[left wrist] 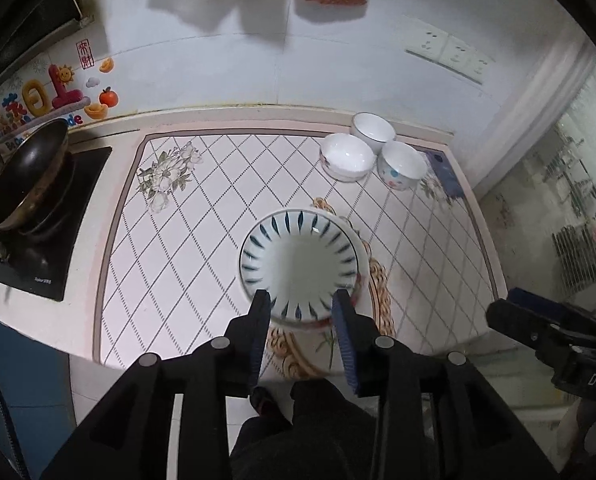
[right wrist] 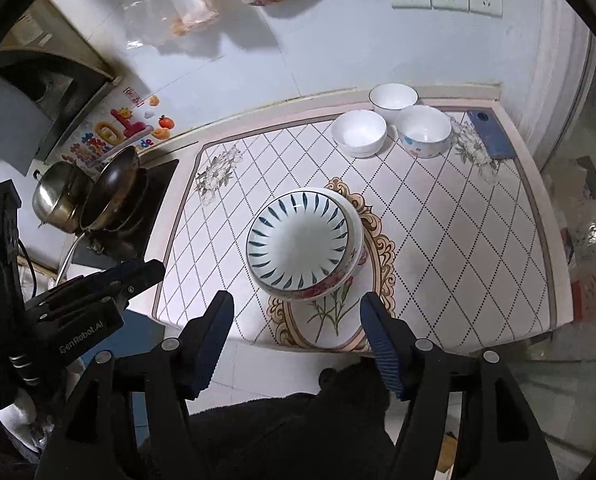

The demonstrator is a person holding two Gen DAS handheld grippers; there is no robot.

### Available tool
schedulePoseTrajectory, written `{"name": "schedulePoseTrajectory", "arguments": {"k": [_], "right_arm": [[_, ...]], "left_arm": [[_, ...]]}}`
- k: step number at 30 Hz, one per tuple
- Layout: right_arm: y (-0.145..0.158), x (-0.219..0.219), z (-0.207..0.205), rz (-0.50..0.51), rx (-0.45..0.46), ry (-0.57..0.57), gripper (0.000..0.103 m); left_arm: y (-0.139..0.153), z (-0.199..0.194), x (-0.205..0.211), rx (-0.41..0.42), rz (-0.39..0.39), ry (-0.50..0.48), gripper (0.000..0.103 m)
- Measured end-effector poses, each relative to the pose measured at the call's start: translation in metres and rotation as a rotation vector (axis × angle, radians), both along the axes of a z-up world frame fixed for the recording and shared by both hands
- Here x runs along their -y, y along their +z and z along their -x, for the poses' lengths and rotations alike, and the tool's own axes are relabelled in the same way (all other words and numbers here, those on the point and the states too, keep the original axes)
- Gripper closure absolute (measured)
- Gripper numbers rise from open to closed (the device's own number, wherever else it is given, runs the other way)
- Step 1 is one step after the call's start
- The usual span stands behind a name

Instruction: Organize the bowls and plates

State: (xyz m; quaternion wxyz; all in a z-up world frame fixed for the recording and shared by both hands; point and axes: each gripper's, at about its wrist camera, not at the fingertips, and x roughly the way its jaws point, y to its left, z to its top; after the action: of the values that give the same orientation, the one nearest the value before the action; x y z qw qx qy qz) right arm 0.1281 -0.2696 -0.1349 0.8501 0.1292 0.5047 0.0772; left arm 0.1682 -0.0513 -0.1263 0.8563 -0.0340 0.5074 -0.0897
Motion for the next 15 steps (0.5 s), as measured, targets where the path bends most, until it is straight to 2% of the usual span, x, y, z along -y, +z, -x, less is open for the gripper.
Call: {"name": "schedulePoseTrajectory", "arguments": {"k": [4,8,12,15], "right_arm": [[-0.016,0.029,-0.048,-0.049,-0.012,-0.030,0.035],[-0.040,0.069,-0.115,-0.115,-0.033,-0.089,0.035],[-0.075,0.106,-0.193,-0.144,-0.085,-0.132,0.035],[-0.112,0.129,-0.247,-0.196,-0.145,-0.161,0.035]], "left_arm": [[-0.017,-0.058,0.012,-0.034,-0.010,0.047,0.073],[-0.041,-0.125,0.025,-0.077,-0.011,0.081,0.073],[-0.070,-0.197,0.037,-0.146,0.027,0.091,0.073],[-0.097,-0.250,0.049,-0.205,0.058,0.079,0.073]]}}
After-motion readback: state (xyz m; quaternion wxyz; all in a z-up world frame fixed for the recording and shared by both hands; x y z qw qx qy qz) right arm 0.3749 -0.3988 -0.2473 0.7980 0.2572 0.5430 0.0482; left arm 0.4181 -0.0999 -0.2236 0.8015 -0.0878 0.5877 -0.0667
